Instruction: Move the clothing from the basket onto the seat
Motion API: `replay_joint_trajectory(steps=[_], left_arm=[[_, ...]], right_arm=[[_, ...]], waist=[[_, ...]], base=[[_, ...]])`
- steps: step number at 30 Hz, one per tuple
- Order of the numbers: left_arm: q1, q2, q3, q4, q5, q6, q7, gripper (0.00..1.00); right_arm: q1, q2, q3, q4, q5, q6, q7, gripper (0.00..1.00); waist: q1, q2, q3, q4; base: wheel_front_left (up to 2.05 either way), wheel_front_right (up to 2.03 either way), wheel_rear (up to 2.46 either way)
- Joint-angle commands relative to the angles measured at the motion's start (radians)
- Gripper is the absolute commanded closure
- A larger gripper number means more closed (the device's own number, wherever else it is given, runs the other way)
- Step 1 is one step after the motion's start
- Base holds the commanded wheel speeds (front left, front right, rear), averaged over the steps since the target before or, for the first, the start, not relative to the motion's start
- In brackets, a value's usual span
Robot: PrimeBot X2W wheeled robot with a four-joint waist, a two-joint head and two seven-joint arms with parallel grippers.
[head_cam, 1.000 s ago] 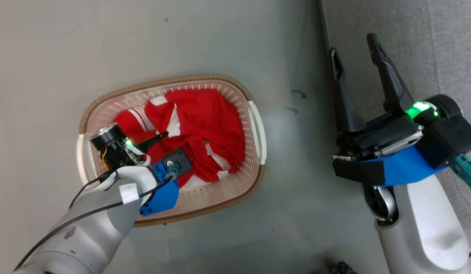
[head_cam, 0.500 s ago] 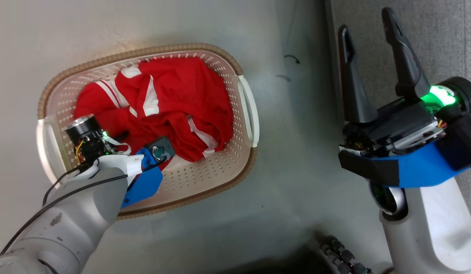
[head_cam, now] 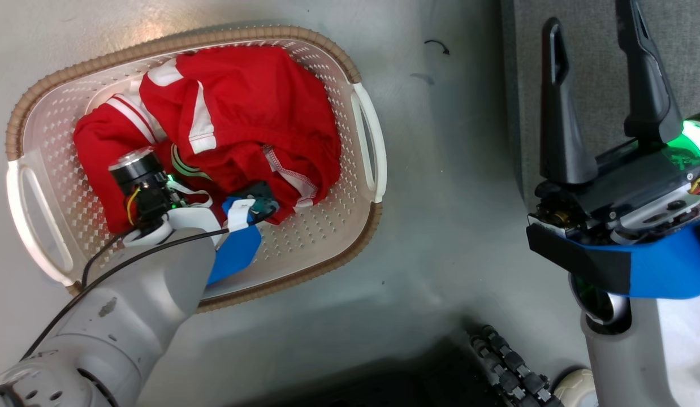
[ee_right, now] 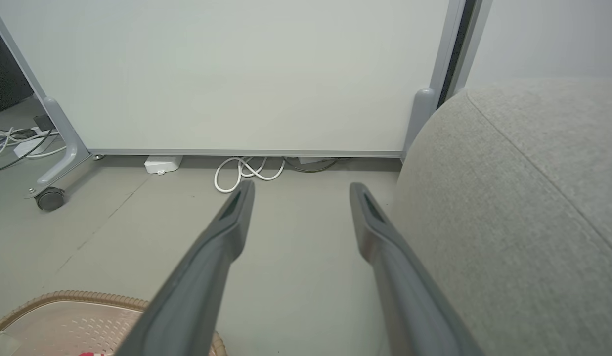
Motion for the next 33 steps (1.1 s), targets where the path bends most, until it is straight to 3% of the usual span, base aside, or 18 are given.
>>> replay_joint_trajectory(steps=[1,2,3,4,9,21,33], left_arm=[[-0.009,-0.003,-0.003,0.005,0.002,0.0,0.006,0.0],[-0.01,-0.009,-0.003,0.006,0.002,0.0,0.014,0.0],[-0.008,-0.014,-0.003,0.007,0.005,0.0,0.021,0.6],[-0.001,-0.023,-0.003,0.005,0.016,0.0,0.02,1.0],[0.0,-0.046,-0.003,0.006,0.018,0.0,0.017,1.0],[-0.019,-0.08,0.022,-0.008,-0.041,0.0,-0.099,1.0],[0.046,-0.038,0.007,-0.028,-0.13,0.0,-0.24,1.0]], right_arm=[[0.009,-0.003,-0.003,-0.009,-0.009,0.0,-0.001,0.0],[0.011,-0.003,-0.005,-0.015,-0.01,0.0,-0.001,0.0],[0.013,-0.003,-0.007,-0.019,-0.011,0.0,-0.001,0.0],[0.014,-0.003,-0.009,-0.022,-0.012,0.0,-0.001,0.0],[0.012,-0.003,-0.015,-0.019,-0.018,0.0,-0.001,0.0],[0.022,-0.003,-0.026,0.015,-0.026,0.0,-0.001,0.0],[0.046,-0.003,-0.029,0.063,-0.014,0.0,-0.001,0.0]], waist=[[-0.0002,0.0,0.003,0.003],[-0.0002,0.0,0.004,0.005],[-0.0002,0.0,0.005,0.008],[-0.0002,0.0,0.005,0.01],[-0.0002,0.0,-0.009,0.023],[-0.0002,0.0,-0.099,0.061],[-0.0002,0.0,-0.254,0.098]], base=[[0.0,0.0,0.0],[0.0,0.0,0.0],[0.0,0.0,0.0],[0.0,0.0,0.0],[0.0,0.0,0.0],[0.0,0.0,0.0],[0.0,0.0,0.0]])
